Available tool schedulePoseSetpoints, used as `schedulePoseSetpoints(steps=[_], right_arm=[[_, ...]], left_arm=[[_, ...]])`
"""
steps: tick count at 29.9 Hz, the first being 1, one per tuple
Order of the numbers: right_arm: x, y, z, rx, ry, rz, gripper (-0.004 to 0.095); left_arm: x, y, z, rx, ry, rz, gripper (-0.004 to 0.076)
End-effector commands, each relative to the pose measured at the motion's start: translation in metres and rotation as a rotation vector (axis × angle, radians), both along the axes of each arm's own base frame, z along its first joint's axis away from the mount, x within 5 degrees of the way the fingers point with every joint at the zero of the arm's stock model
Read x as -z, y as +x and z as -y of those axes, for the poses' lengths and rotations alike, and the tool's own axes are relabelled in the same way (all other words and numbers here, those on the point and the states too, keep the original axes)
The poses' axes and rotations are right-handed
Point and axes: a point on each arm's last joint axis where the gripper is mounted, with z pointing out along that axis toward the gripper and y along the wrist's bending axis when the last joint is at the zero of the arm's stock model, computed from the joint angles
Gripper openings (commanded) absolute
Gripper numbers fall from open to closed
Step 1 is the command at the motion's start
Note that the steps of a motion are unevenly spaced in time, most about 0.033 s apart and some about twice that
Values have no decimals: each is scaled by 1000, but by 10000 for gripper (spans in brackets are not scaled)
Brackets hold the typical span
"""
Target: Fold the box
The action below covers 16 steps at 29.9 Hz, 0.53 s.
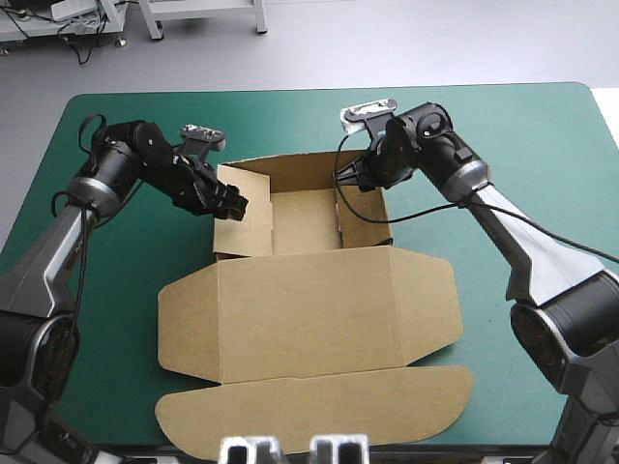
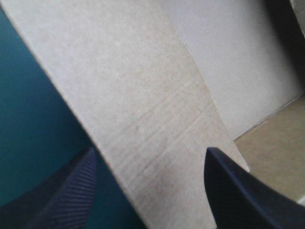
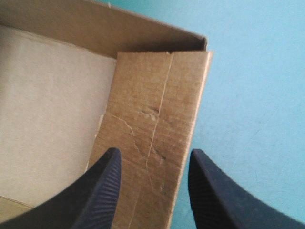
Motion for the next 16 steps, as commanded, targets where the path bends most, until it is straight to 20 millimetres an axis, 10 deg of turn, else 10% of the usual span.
schedulePoseSetpoints(steps=[1, 8, 16], right_arm=[[-63, -17, 11, -4, 65, 154, 424], [-80, -32, 25, 19, -15, 100, 424], [-58, -23, 33, 53, 45, -25, 422]], left_arm=[[-48, -9, -5, -25, 17, 76, 470], [-98, -31, -11, -95, -11, 187, 385], [-168, -117, -28, -54, -43, 448, 108]])
